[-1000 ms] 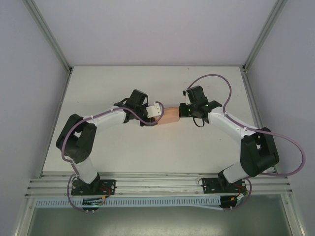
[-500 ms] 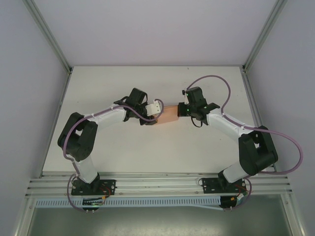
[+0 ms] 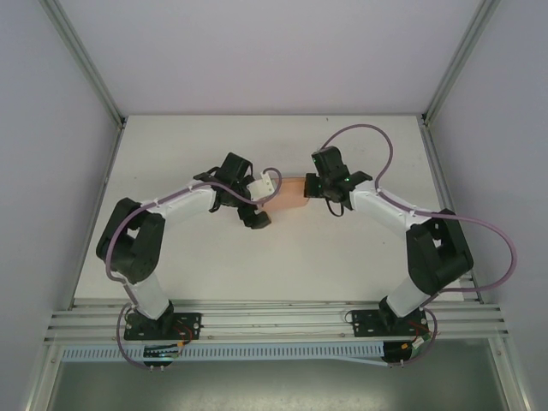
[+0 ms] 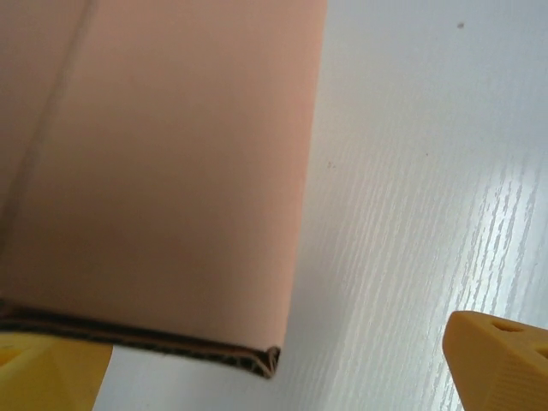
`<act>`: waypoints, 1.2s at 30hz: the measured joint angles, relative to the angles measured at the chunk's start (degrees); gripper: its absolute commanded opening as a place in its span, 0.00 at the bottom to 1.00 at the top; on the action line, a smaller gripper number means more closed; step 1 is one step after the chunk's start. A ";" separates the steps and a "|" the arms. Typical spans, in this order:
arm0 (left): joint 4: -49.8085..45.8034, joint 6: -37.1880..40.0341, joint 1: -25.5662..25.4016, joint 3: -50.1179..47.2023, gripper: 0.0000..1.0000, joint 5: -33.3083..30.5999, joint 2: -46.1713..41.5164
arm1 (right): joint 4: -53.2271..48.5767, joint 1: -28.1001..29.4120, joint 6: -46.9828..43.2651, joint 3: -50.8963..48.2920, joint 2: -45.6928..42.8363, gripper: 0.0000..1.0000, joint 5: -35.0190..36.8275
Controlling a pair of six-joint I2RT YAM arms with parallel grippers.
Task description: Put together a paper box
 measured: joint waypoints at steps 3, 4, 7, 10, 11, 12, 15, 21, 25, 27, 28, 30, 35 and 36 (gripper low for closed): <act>0.81 -2.93 0.00 -0.02 0.99 -2.43 -3.80 | -2.89 0.96 0.31 2.19 0.87 0.00 1.09; 1.44 -4.13 0.00 -0.02 0.99 -3.39 -5.22 | -4.07 1.20 0.46 3.26 1.40 0.00 1.25; 2.95 -8.17 0.00 0.00 0.96 -5.75 -8.50 | -8.00 1.62 1.03 6.75 3.13 0.00 1.51; 3.15 -13.05 0.00 0.33 0.76 -9.46 -9.84 | -11.52 2.19 1.36 9.94 4.76 0.00 1.88; 3.10 -14.58 0.00 0.48 0.73 -10.64 -9.84 | -12.33 2.45 1.40 10.67 5.14 0.00 2.01; 2.84 -16.20 0.15 0.68 0.68 -11.43 -9.73 | -13.22 2.73 1.46 11.39 5.51 0.00 2.05; 1.09 -19.21 1.22 1.79 0.55 -11.87 -8.90 | -14.91 3.19 1.49 12.98 6.40 0.00 2.21; -2.16 -21.11 4.39 7.17 0.47 -8.70 -4.26 | -17.59 3.54 1.46 15.54 7.80 0.00 2.38; -2.60 -19.50 4.59 6.95 0.48 -6.16 -4.17 | -18.38 3.61 1.36 16.20 8.17 0.00 2.36; -2.82 -18.21 4.52 6.93 0.47 -5.75 -3.80 | -18.73 3.61 1.31 16.52 8.35 0.00 2.36; -2.93 -17.53 4.50 6.95 0.47 -5.62 -3.48 | -18.91 3.61 1.31 16.63 8.37 0.00 2.36; -3.37 -15.93 4.50 7.13 0.42 -5.09 -2.45 | -19.12 3.61 1.29 16.92 8.59 0.00 2.34; -5.35 -13.29 4.50 8.35 0.30 -4.17 0.92 | -19.56 3.61 1.29 17.49 8.94 0.00 2.34; -5.73 -13.14 4.50 8.35 0.28 -4.20 1.09 | -19.74 3.61 1.29 17.68 9.07 0.00 2.32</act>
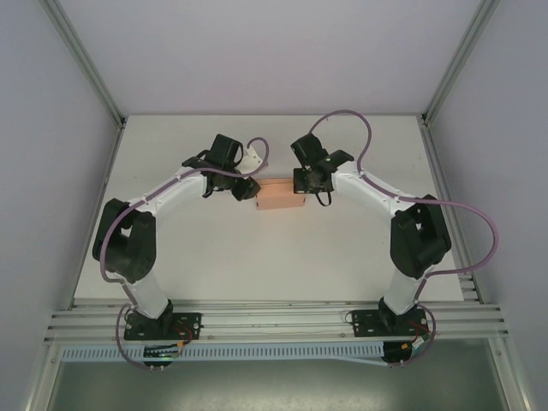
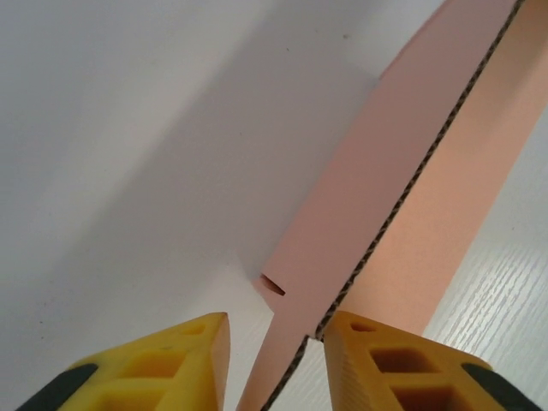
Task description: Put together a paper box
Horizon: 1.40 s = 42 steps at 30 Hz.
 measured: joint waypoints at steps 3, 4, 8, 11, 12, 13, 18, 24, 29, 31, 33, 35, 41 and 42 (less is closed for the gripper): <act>-0.17 -0.15 0.00 0.00 0.28 -0.31 0.00 | -0.07 0.00 0.00 0.13 0.15 0.00 -0.02; -0.20 -0.31 0.00 0.00 0.28 -0.46 0.00 | -0.11 0.00 -0.02 0.20 0.17 0.00 -0.02; -0.20 -0.70 0.00 0.00 0.33 -1.22 -0.04 | -0.61 0.02 -0.02 0.68 0.39 0.00 -0.11; -0.22 -0.87 0.00 0.02 0.35 -1.95 -0.09 | -0.70 0.02 -0.04 0.83 0.55 0.00 -0.13; -0.22 -0.87 0.00 0.04 0.36 -1.95 -0.09 | -0.87 0.04 -0.04 1.01 0.66 0.00 -0.11; -0.22 -0.87 0.00 0.07 0.36 -1.95 -0.09 | -0.94 0.04 -0.04 1.11 0.74 0.00 -0.13; -0.20 -0.81 0.00 0.44 0.36 -1.92 -0.20 | -0.96 0.11 -0.31 1.25 0.87 0.00 -0.15; -0.22 -0.26 0.00 0.79 0.29 -1.79 -0.37 | -1.14 0.13 -0.46 1.64 1.14 0.00 -0.17; -0.33 -0.15 0.00 0.79 0.26 -1.88 -2.25 | -1.09 0.17 -0.46 1.68 1.14 0.00 -0.22; -0.33 -0.20 0.00 0.79 0.26 -1.90 -3.10 | -1.11 0.17 -0.46 1.68 1.14 0.00 -0.28; -0.31 -0.22 0.00 0.79 0.26 -1.88 -3.74 | -1.09 0.17 -0.46 1.68 1.16 0.00 -0.37; -0.28 -0.22 0.00 0.79 0.26 -1.88 -3.98 | -1.09 0.17 -0.46 1.68 1.16 0.00 -0.39; -0.83 0.02 0.00 0.76 0.27 -1.51 -3.91 | -1.07 0.17 -0.46 1.68 1.16 0.00 -0.44; -0.83 0.15 0.00 0.76 0.27 -1.38 -3.85 | -1.07 0.17 -0.46 1.68 1.16 0.00 -0.46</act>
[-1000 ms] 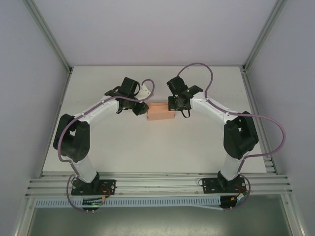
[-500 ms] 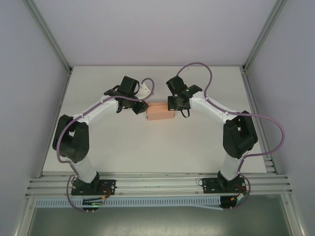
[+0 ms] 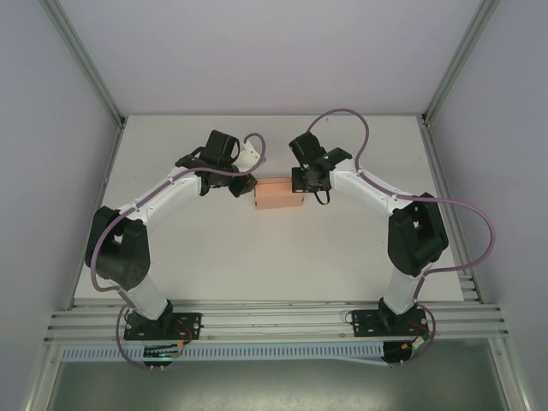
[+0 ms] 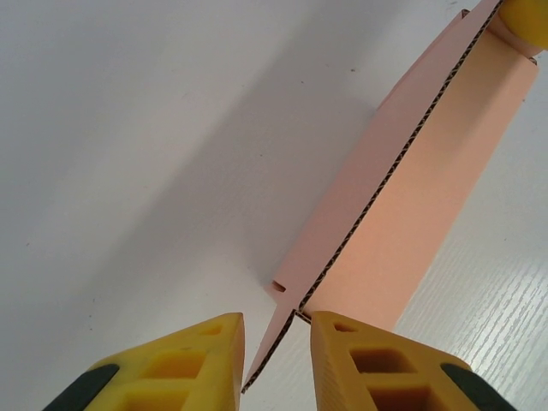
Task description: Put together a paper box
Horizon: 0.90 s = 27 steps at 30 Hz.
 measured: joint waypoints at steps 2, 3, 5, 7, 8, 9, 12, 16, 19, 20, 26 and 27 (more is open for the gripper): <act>0.00 0.33 0.00 0.00 0.25 0.11 0.17 | 0.00 0.00 0.00 0.00 0.00 0.00 -0.13; -0.02 0.42 0.00 0.00 0.25 0.13 0.28 | 0.02 0.00 0.00 0.00 0.00 0.00 -0.13; -0.13 0.57 0.00 0.02 0.22 0.42 0.63 | 0.02 0.00 0.00 0.00 0.00 0.00 -0.13; -0.31 0.94 0.00 0.15 0.19 0.79 1.16 | 0.02 0.00 0.00 0.00 0.00 0.00 -0.13; -0.39 1.03 0.00 0.26 0.14 1.01 1.51 | 0.02 0.00 0.00 0.00 0.00 0.00 -0.13; -0.46 1.01 0.00 0.31 0.08 1.09 1.77 | 0.02 0.00 0.00 0.00 0.00 0.00 -0.13; -0.70 1.42 0.02 0.57 0.00 1.38 2.03 | 0.04 0.00 0.00 0.00 0.00 0.00 -0.35; -0.76 0.22 0.07 0.66 0.00 1.46 2.05 | 0.07 0.00 0.02 0.00 0.00 0.00 -0.46; -1.16 -4.57 0.15 1.01 0.00 2.45 2.16 | 0.07 0.00 0.11 0.00 0.00 0.00 -0.39; -1.27 -7.13 0.22 1.18 0.00 2.91 2.29 | 0.07 0.04 0.28 0.00 0.00 0.00 -0.31; 0.87 -22.62 0.26 -0.20 0.00 2.19 2.01 | 1.16 0.66 2.01 -0.37 -0.02 0.00 0.52; 1.90 -24.83 0.26 -1.09 0.00 1.86 1.60 | 1.62 0.81 2.36 -0.55 -0.02 0.00 0.74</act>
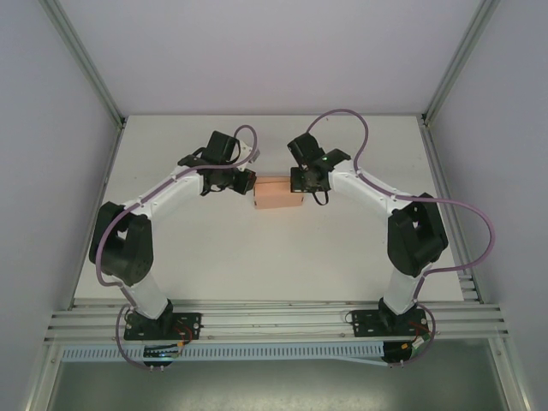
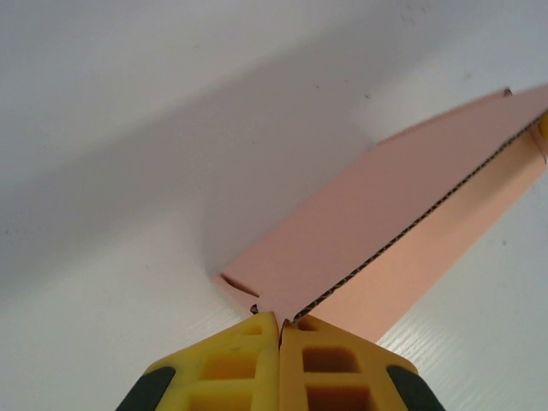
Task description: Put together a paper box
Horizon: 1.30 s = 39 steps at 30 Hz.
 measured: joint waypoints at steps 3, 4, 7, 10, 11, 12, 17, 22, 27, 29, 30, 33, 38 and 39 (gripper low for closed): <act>2.56 -5.35 -0.37 -2.60 0.00 -1.29 -1.60 | 0.96 0.37 1.20 -0.28 0.00 0.00 0.28; 3.13 -6.73 -0.57 -3.08 0.00 -1.95 -1.88 | 1.18 0.52 1.51 -0.35 0.00 0.00 0.44; 5.35 -10.80 -1.18 -4.59 0.00 -3.78 -2.49 | 1.84 0.85 2.69 -0.55 0.00 0.00 1.18; 6.64 -12.68 -2.29 -5.16 0.00 -6.78 -2.75 | 2.08 1.14 3.37 -0.72 0.00 0.00 1.66; 6.82 -12.90 -2.71 -5.18 0.00 -7.96 -2.80 | 2.08 1.27 3.72 -0.79 0.00 0.00 1.90; 6.97 -13.09 -3.06 -5.35 0.00 -8.87 -2.86 | 2.10 1.36 3.96 -0.83 0.00 0.00 2.10; 10.32 -13.94 -4.22 -8.26 0.00 -11.76 -4.22 | 3.58 1.75 4.63 -2.14 -0.55 0.00 3.02; 14.97 -15.74 -4.63 -11.61 0.00 -12.59 -5.42 | 5.14 1.86 5.42 -3.37 -1.07 0.00 3.17; 16.33 -18.27 -4.76 -12.20 0.00 -12.85 -5.53 | 5.64 1.90 5.84 -3.63 -1.16 0.00 3.34; 16.35 -18.73 -5.01 -12.20 0.00 -13.44 -5.53 | 5.95 1.95 5.84 -3.82 -1.25 0.00 3.41; 16.41 -18.84 -5.25 -12.26 0.00 -14.05 -5.53 | 6.01 1.97 5.84 -3.91 -1.29 0.00 3.43; 18.05 -18.80 -5.84 -13.25 0.00 -15.89 -5.60 | 6.47 1.97 5.84 -4.33 -1.53 0.00 3.43; 26.86 -18.38 -6.84 -19.82 0.00 -17.70 -7.61 | 8.17 2.32 5.84 -6.12 -2.43 0.00 4.09; 28.83 -18.36 -7.08 -21.35 0.00 -17.97 -8.13 | 8.85 2.45 5.81 -6.82 -2.75 0.00 4.26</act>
